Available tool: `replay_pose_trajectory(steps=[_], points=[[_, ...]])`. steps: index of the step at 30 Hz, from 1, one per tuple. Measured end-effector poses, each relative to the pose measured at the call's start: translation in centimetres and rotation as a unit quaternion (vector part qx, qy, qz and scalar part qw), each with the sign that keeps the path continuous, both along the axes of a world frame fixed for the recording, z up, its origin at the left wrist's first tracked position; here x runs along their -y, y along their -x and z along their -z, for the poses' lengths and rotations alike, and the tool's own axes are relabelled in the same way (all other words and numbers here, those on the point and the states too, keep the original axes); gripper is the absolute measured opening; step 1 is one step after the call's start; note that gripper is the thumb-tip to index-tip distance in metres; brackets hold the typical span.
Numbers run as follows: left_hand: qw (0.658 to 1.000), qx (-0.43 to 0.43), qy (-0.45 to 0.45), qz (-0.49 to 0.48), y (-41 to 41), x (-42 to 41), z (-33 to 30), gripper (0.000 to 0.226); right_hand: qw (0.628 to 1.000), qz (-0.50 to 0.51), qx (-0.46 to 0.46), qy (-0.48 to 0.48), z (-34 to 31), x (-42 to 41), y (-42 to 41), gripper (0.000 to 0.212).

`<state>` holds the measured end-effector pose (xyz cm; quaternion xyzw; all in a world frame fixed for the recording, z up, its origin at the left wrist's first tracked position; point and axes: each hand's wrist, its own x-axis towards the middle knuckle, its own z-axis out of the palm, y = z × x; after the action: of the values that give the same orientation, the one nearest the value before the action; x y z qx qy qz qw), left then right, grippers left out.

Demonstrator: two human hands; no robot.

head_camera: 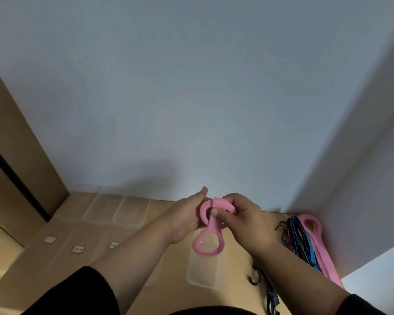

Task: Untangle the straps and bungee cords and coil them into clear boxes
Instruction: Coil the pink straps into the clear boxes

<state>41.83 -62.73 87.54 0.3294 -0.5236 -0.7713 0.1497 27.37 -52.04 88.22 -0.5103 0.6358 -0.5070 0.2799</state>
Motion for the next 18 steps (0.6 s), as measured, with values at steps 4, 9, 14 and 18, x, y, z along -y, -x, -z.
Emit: replay_pose_trajectory(steps=[4,9,14,18], points=[[0.986,-0.015,0.154,0.062,-1.1,-0.8,1.5,0.031,0.998,0.029,0.056,0.006,-0.4,0.7,0.0,0.015],[0.973,-0.006,0.226,0.054,-1.2,-1.2,2.5,0.027,0.997,0.027,0.071,0.005,-0.7,1.4,-0.2,0.03],[0.964,0.029,0.26,0.05,-1.7,-1.4,3.1,0.016,0.994,0.04,0.099,0.024,-0.6,2.1,-0.1,0.041],[0.957,0.032,0.288,0.027,-1.8,-1.4,2.8,0.011,0.989,0.043,0.141,0.002,-0.4,2.8,-0.2,0.034]])
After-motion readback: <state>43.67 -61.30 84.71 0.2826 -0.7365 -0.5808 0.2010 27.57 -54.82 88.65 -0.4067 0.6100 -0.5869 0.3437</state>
